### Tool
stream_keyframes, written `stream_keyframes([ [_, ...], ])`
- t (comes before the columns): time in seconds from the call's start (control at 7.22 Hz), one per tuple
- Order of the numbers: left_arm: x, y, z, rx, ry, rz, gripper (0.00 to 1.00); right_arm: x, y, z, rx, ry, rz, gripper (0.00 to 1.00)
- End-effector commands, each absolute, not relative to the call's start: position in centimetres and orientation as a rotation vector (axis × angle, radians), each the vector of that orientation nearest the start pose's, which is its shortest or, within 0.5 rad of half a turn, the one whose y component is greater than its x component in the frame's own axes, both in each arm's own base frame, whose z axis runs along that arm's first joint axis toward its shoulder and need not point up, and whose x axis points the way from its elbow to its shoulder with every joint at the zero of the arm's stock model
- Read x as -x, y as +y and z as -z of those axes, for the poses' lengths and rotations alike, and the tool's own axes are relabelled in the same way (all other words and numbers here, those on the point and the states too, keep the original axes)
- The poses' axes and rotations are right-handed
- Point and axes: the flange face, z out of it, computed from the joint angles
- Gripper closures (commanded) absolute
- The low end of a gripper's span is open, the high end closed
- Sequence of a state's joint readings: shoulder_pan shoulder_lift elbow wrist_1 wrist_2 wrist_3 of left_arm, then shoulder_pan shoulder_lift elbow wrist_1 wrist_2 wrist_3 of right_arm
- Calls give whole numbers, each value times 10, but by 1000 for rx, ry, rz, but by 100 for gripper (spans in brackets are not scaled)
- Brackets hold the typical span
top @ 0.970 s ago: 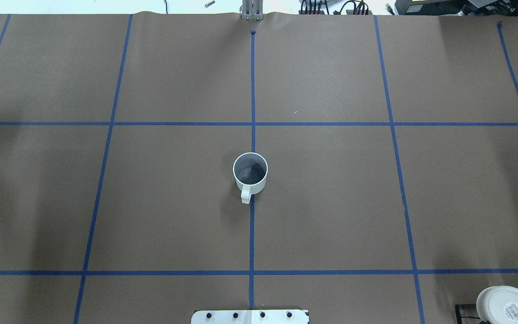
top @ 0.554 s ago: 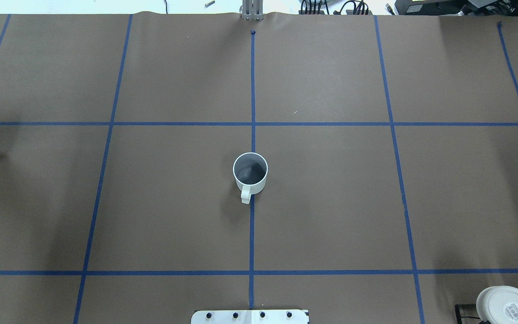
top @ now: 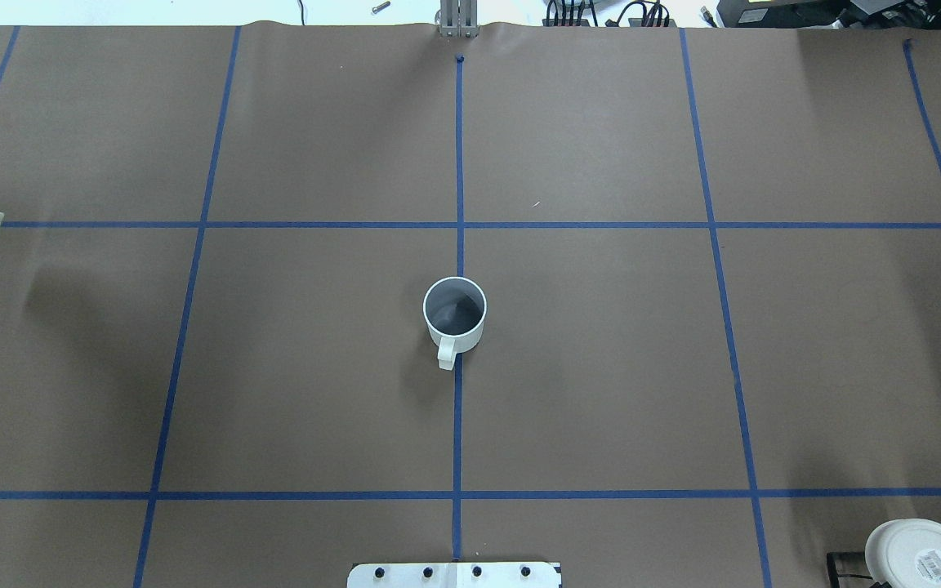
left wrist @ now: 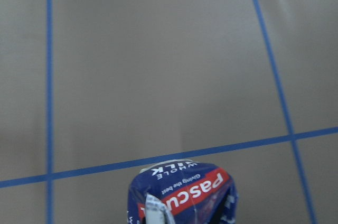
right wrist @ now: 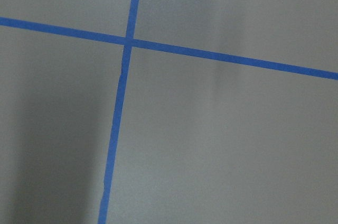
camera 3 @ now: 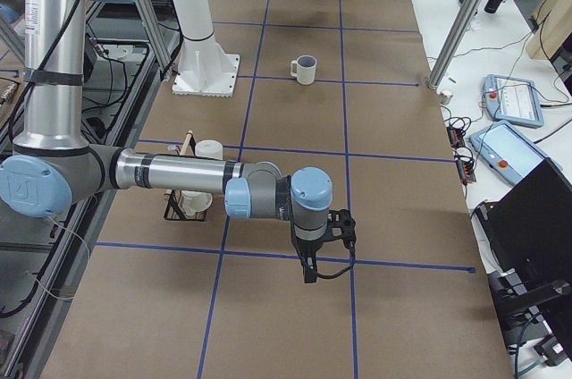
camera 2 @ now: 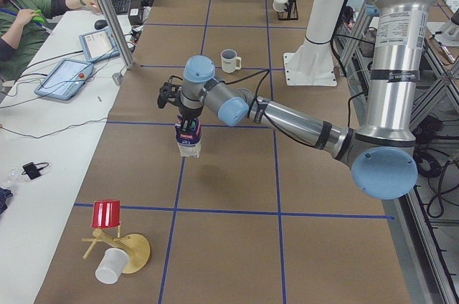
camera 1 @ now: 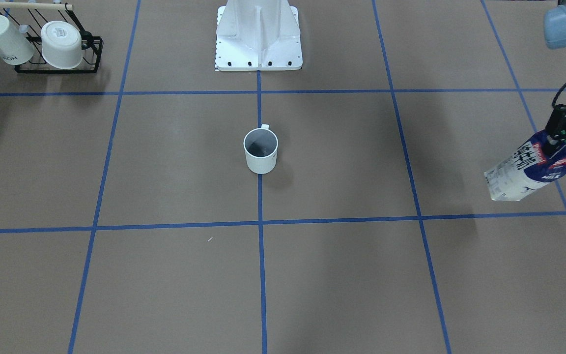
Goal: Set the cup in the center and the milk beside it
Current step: 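Carry the Pascual milk carton with the left gripper beside the mug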
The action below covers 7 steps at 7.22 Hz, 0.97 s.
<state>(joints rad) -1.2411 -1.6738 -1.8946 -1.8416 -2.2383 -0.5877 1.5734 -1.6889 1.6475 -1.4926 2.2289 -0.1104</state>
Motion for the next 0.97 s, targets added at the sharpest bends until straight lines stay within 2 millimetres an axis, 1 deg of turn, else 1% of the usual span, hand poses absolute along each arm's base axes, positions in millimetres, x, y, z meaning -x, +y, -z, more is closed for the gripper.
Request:
stream_keyframes([
  [0.0, -195, -523, -303, -242, 833, 55, 100, -74, -445, -675, -75, -655, 118, 0],
  [0.14, -252, -514, -258, -221, 809, 71, 100, -73, -445, -674, -76, -657, 120, 0],
  [0.28, -310, -494, -219, -178, 818, 93, 100, -73, -445, -674, -76, -657, 120, 0],
  [0.42, -363, -465, -179, -152, 841, 122, 100, -73, -445, -674, -76, -660, 120, 0],
  [0.55, -410, -449, -154, -144, 842, 134, 100, -72, -445, -675, -75, -664, 119, 0],
  [0.69, -448, -450, -139, -138, 824, 146, 100, -72, -446, -674, -76, -664, 120, 0],
  [0.83, -462, -451, -134, -136, 821, 136, 100, -72, -446, -673, -78, -666, 120, 0],
])
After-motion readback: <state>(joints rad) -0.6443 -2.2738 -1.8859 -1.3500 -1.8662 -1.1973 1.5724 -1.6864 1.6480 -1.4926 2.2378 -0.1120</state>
